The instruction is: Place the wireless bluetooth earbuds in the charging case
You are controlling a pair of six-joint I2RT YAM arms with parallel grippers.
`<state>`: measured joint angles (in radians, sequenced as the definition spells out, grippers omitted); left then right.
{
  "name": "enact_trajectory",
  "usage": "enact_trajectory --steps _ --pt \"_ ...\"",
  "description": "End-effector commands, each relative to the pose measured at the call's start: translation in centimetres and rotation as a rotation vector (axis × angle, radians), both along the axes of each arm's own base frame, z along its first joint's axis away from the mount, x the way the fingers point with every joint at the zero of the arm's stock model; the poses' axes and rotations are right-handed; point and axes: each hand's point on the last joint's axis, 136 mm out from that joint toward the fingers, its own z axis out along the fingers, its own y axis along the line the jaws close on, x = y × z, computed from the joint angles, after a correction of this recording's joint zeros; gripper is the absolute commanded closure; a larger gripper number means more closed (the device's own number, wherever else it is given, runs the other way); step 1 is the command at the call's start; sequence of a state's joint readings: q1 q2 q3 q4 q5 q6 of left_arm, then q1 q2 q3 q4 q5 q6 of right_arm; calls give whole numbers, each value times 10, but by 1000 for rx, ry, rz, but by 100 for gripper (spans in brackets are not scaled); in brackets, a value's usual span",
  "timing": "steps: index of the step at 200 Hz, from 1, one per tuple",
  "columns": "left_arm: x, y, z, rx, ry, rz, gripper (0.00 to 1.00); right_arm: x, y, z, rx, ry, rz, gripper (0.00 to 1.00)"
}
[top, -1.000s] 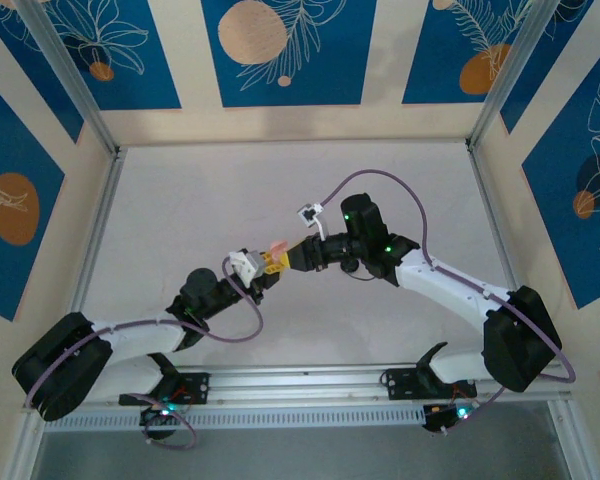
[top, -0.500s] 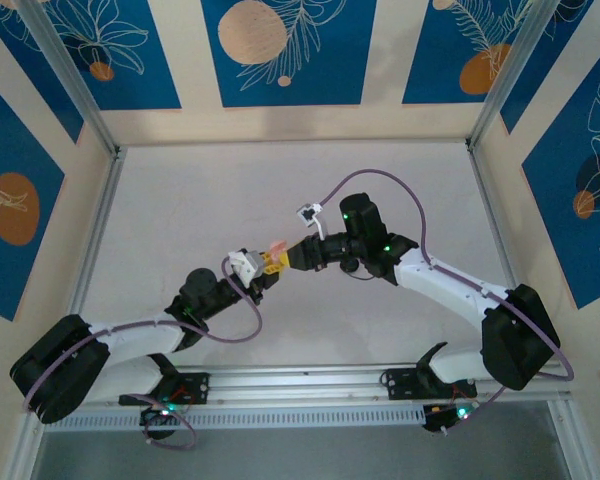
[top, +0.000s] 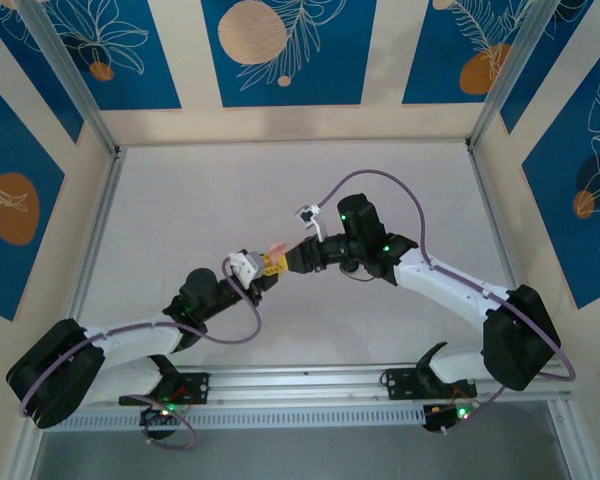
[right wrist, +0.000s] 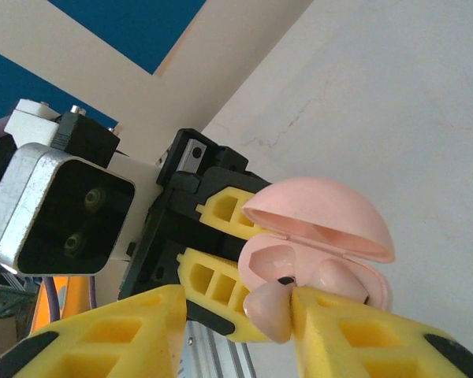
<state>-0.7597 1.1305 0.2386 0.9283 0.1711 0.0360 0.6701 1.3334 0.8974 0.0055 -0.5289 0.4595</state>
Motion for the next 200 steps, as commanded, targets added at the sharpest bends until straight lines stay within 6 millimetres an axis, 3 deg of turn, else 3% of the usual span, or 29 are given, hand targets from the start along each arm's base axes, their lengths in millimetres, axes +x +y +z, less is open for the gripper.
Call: enact_trajectory --steps 1,102,200 --pt "-4 -3 25 -37 -74 -16 90 1 -4 8 -11 -27 -12 59" --pt "-4 -2 27 -32 -81 -14 90 -3 -14 12 10 -33 -12 59" --pt "-4 -2 27 -31 -80 -15 90 -1 -8 8 24 -8 11 74"
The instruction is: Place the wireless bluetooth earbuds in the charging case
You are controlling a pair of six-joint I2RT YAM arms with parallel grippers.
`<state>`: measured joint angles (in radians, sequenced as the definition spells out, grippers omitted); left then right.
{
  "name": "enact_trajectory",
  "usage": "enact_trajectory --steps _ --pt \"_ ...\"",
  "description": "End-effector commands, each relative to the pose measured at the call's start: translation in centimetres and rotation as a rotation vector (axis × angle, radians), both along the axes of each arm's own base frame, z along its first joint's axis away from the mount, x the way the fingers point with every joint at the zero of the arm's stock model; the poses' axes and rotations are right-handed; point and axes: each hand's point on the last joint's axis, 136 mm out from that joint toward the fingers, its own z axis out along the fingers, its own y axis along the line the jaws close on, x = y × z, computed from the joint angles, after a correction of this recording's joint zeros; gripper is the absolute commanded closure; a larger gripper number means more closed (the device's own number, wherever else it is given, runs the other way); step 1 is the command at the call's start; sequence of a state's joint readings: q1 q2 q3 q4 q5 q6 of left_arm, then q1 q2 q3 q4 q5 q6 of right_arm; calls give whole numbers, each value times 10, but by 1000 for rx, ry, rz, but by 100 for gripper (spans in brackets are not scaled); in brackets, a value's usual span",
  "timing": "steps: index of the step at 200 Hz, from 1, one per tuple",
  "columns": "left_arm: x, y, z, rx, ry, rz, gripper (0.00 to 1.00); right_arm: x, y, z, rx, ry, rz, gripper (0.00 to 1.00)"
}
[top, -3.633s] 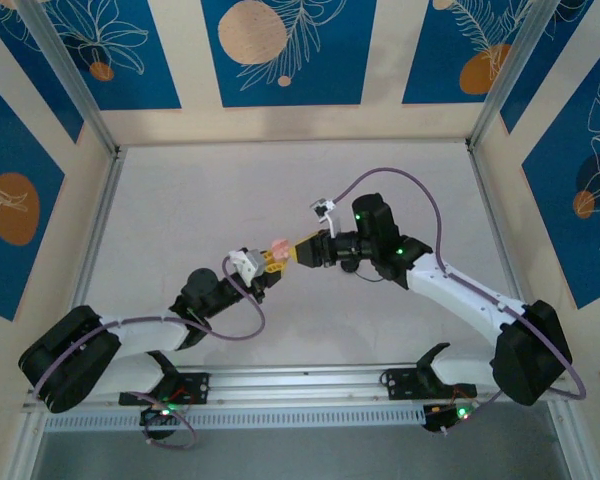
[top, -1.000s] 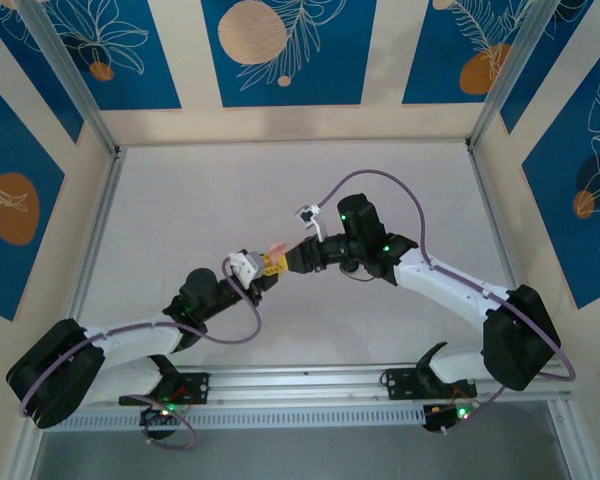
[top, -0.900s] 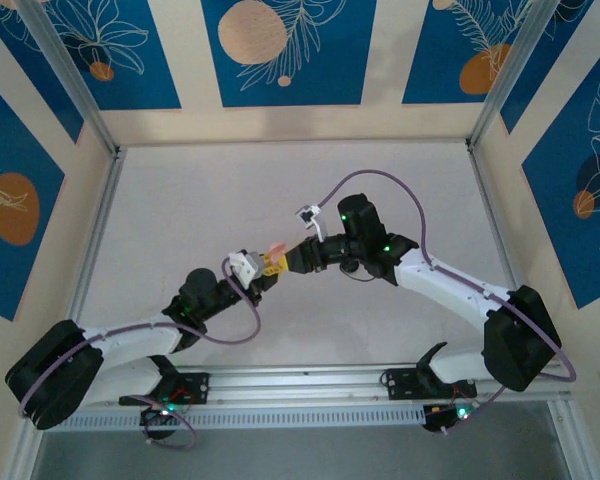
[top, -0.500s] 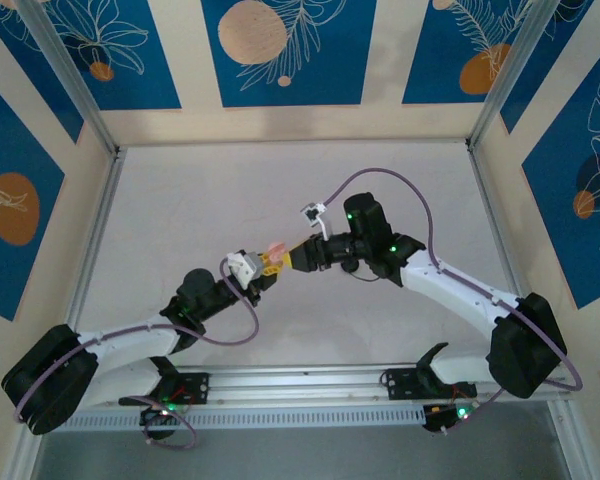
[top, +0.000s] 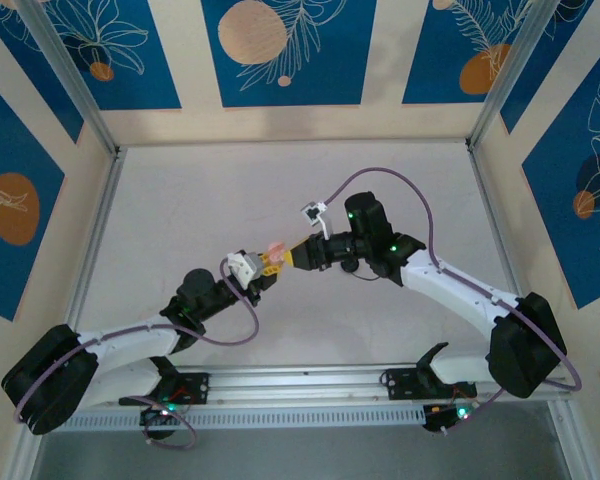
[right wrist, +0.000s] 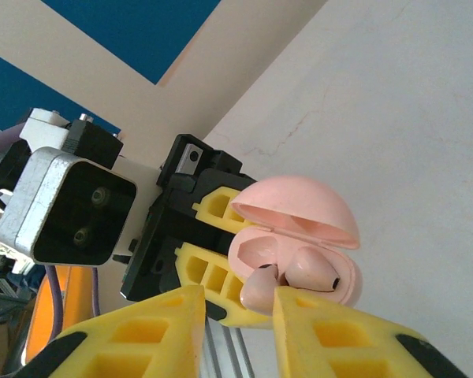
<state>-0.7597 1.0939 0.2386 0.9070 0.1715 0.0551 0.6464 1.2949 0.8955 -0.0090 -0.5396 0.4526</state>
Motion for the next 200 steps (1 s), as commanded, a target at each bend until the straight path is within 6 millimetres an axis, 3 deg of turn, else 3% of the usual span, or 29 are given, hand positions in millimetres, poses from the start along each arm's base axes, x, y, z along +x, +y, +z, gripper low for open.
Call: enact_trajectory --steps 1,62,200 --pt "-1 -4 20 -32 -53 -13 90 -2 1 -3 7 13 24 74" --pt "-2 -4 19 -30 -51 -12 90 -6 5 -2 20 24 45 84" --pt "-4 -2 19 -24 -53 -15 90 -8 24 2 28 -3 92 86"
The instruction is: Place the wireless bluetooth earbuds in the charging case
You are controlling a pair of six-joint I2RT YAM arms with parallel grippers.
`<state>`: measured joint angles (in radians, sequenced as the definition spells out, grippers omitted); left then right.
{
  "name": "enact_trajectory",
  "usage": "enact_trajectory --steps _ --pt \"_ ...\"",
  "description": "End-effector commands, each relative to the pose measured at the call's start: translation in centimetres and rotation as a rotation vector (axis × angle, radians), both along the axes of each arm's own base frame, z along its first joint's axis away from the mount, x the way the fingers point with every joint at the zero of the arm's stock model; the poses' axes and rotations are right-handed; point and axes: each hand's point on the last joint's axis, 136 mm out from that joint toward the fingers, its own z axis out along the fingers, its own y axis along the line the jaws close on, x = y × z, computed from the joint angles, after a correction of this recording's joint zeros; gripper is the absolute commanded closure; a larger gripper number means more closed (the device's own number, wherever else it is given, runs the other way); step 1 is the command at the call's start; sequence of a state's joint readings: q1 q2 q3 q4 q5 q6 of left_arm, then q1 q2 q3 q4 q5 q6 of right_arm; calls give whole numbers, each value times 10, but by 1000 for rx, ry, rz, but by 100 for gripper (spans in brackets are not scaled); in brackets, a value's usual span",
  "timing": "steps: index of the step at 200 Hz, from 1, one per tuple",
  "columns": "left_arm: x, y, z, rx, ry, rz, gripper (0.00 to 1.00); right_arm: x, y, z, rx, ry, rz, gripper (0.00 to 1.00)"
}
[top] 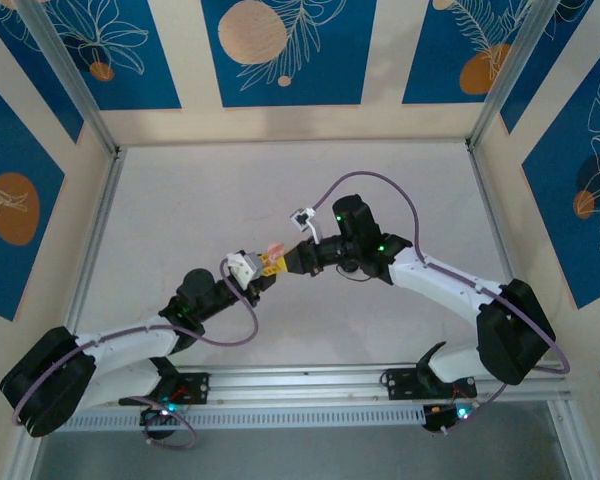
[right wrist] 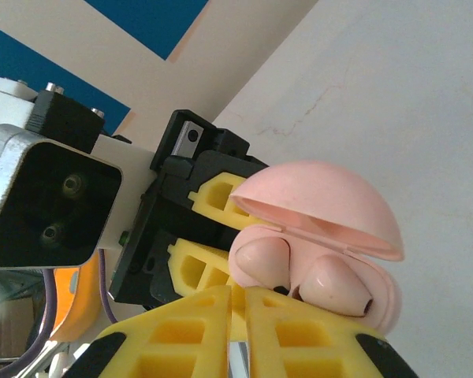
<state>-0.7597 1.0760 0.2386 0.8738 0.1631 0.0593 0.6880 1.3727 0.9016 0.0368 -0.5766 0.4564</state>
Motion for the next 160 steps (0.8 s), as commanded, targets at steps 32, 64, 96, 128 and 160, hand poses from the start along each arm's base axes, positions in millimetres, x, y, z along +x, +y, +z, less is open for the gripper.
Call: enact_trajectory --steps 32,64,96,128,160 --pt "-10 -7 20 -32 -59 -57 90 -3 -5 31 44 -108 -1 73" --pt "-22 -15 23 -37 -56 -146 90 4 -22 36 25 -169 -46 58" --pt "-35 -26 25 -37 -36 -254 89 13 -28 34 10 -167 -47 54" --pt "-42 -34 27 -39 -23 -321 89 14 -24 32 17 -154 -11 53" --pt "-37 -35 27 -39 -18 -302 89 4 -20 34 55 -126 61 54"
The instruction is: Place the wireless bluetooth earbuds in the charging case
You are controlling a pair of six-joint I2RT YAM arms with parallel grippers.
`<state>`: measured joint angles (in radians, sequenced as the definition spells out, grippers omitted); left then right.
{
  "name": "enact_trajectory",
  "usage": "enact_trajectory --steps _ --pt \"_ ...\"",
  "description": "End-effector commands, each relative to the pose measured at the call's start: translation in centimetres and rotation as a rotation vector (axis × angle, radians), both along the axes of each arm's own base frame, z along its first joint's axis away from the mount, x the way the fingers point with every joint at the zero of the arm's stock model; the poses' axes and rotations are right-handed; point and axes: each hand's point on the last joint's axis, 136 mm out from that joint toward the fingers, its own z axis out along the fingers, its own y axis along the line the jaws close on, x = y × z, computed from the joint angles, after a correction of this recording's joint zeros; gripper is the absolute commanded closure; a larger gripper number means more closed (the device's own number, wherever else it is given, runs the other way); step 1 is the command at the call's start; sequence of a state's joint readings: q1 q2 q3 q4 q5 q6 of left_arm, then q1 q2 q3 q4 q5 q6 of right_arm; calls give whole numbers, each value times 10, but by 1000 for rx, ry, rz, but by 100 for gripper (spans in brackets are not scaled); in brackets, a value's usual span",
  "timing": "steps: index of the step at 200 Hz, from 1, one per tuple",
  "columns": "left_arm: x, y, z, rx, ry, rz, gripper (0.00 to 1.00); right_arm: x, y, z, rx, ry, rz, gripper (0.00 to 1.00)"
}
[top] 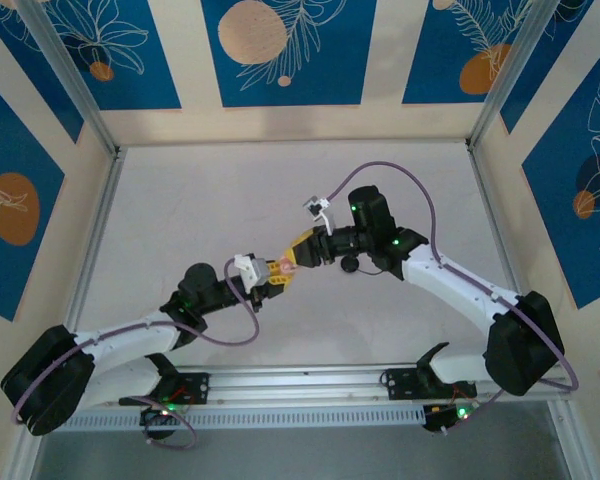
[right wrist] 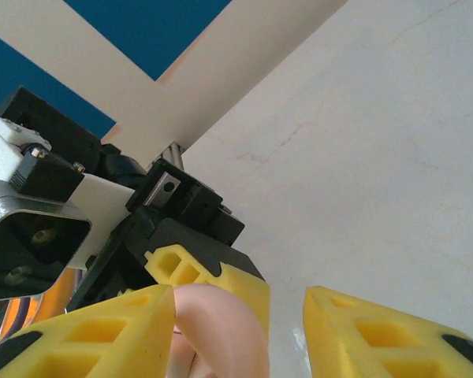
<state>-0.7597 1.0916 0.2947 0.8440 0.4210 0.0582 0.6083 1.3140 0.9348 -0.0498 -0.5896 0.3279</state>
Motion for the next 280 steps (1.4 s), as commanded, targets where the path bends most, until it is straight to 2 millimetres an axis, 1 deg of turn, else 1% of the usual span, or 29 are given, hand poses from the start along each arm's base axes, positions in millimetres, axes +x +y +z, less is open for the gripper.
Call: enact_trajectory --steps 1,49,69,84,94,105,117,128,142,151,164,176,188,204,228,252,280 --pt "-5 -8 13 -24 -15 -43 89 -12 4 13 45 -6 92 54" --pt "14 2 7 -2 0 81 89 -35 -6 29 112 -52 153 58" --pt "16 3 8 -5 6 96 89 -42 -11 27 114 -48 155 60" --pt "17 3 8 -6 15 99 88 -41 -15 22 105 -37 138 61" --pt "19 3 7 -3 34 108 88 -35 -19 17 84 -22 92 61" --pt "23 3 5 6 70 125 88 -22 -27 9 44 0 9 61" --pt "32 2 0 16 141 168 88 -5 -38 -1 10 38 -96 59" --pt "39 -1 -8 32 227 188 88 12 -52 -8 -3 86 -197 58" --pt "49 -8 -23 55 348 221 88 30 -73 -17 -9 149 -317 57" --pt "57 -11 -32 59 431 250 88 39 -85 -25 -32 185 -393 57" --pt "63 -21 -46 79 531 250 88 48 -103 -37 -77 227 -487 56" --pt "70 -31 -57 90 630 259 88 51 -115 -44 -108 253 -541 56" --pt "72 -44 -67 104 715 234 89 54 -127 -50 -125 276 -586 55" --pt "77 -58 -81 132 830 226 89 55 -135 -55 -125 294 -617 55" --pt "85 -72 -102 190 957 236 88 55 -139 -57 -123 301 -626 55" --pt "91 -84 -115 226 1045 239 88 54 -139 -59 -123 303 -622 55" --pt "97 -90 -128 254 1135 254 87 52 -139 -60 -123 301 -612 55"
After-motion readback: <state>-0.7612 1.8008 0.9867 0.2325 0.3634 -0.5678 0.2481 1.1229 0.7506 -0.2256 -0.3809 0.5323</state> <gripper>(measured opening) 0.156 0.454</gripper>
